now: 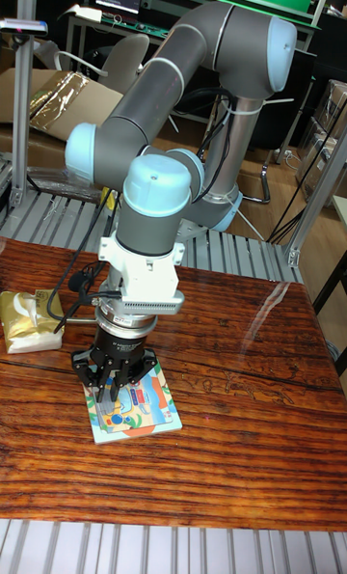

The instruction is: Assemble one piece of a puzzle

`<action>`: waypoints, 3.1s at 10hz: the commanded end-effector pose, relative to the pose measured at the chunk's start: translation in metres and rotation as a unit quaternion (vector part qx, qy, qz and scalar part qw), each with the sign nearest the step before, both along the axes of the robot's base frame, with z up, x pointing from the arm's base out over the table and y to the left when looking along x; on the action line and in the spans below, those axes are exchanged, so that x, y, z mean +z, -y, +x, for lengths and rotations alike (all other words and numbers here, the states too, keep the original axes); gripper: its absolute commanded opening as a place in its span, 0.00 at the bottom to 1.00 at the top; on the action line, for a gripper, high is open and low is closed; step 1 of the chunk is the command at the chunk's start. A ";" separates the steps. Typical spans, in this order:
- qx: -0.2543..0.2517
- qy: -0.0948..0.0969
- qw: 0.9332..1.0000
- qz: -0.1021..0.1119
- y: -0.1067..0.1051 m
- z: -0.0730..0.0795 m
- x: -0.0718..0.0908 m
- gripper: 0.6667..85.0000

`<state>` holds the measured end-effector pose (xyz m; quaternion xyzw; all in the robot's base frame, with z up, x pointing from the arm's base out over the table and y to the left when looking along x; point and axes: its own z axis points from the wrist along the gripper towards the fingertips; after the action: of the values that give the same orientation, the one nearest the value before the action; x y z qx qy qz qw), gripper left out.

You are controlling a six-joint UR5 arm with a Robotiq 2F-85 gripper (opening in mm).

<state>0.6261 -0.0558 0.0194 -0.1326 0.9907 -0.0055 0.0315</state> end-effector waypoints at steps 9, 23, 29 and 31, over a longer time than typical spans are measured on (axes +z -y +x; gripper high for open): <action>0.007 0.003 1.000 -0.008 0.003 0.005 0.003 0.30; -0.025 -0.008 1.000 -0.004 0.001 0.005 0.005 0.30; -0.016 -0.019 1.000 -0.001 -0.007 0.001 0.000 0.31; -0.020 -0.022 1.000 0.001 -0.007 -0.002 0.000 0.31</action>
<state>0.6258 -0.0508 0.0195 -0.1195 0.9927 -0.0079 0.0115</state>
